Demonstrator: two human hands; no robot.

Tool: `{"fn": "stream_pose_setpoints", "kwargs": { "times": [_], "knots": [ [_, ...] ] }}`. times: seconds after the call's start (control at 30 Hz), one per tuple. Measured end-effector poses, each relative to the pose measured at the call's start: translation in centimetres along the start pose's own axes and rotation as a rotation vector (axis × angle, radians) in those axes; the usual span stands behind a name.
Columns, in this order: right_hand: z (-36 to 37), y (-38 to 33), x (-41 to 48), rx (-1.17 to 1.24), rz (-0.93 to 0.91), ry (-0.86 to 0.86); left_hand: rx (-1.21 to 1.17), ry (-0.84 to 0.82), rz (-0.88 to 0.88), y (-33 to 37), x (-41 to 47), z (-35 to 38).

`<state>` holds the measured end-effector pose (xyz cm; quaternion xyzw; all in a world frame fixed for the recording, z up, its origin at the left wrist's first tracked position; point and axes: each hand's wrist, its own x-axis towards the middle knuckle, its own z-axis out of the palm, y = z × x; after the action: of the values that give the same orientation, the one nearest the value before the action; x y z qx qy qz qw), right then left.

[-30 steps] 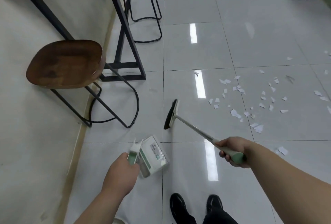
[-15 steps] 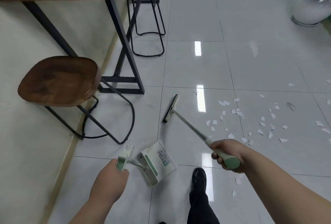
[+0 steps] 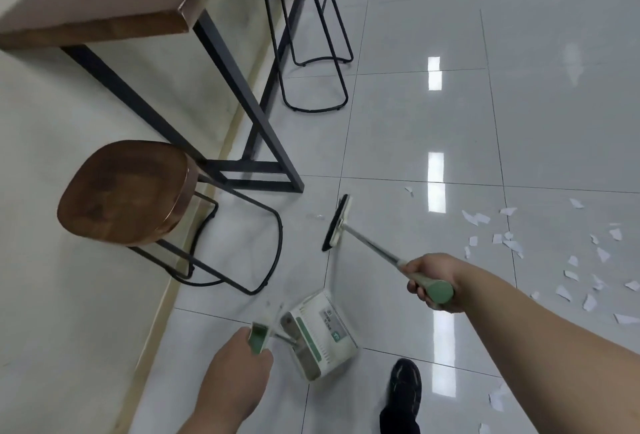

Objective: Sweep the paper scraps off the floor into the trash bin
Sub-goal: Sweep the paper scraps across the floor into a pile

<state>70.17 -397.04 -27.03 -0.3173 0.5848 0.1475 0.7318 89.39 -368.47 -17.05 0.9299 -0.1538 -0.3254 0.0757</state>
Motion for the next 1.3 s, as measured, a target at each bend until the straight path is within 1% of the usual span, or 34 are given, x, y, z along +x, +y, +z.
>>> {"fn": "stream_pose_setpoints", "kwargs": {
  "times": [0.23, 0.43, 0.6, 0.67, 0.77, 0.9, 1.07, 1.2, 1.3],
  "knots": [
    [-7.7, 1.9, -3.1, 0.065, -0.021, 0.071, 0.034, 0.005, 0.079, 6.4, 0.0, 0.1],
    [-13.3, 3.8, -6.3, 0.167, -0.027, 0.146, 0.046, 0.019, 0.17, 10.1, 0.4, -0.2],
    [-15.0, 3.8, -8.2, 0.173, -0.042, 0.13, 0.061, 0.046, 0.213, 11.6, 0.8, -0.8],
    [-14.1, 3.2, -8.3, 0.17, -0.048, 0.105, 0.039, 0.061, 0.209, 11.2, 1.2, -1.3],
    [-11.0, 1.6, -7.5, 0.122, -0.066, 0.052, -0.005, 0.072, 0.185, 9.9, 1.9, -2.3],
    [-4.7, -1.3, -5.2, 0.083, -0.072, -0.045, -0.066, 0.059, 0.145, 7.3, 3.5, -3.9],
    [3.3, -5.1, -1.1, 0.051, -0.028, -0.116, -0.116, 0.012, 0.124, 4.4, 6.9, -5.8],
    [8.4, -7.2, 1.3, 0.053, 0.02, -0.098, -0.129, -0.046, 0.093, 3.1, 10.7, -7.6],
    [9.4, -7.5, 1.9, 0.053, 0.053, -0.037, -0.109, -0.081, 0.106, 3.0, 13.7, -9.0]
  ]
}}
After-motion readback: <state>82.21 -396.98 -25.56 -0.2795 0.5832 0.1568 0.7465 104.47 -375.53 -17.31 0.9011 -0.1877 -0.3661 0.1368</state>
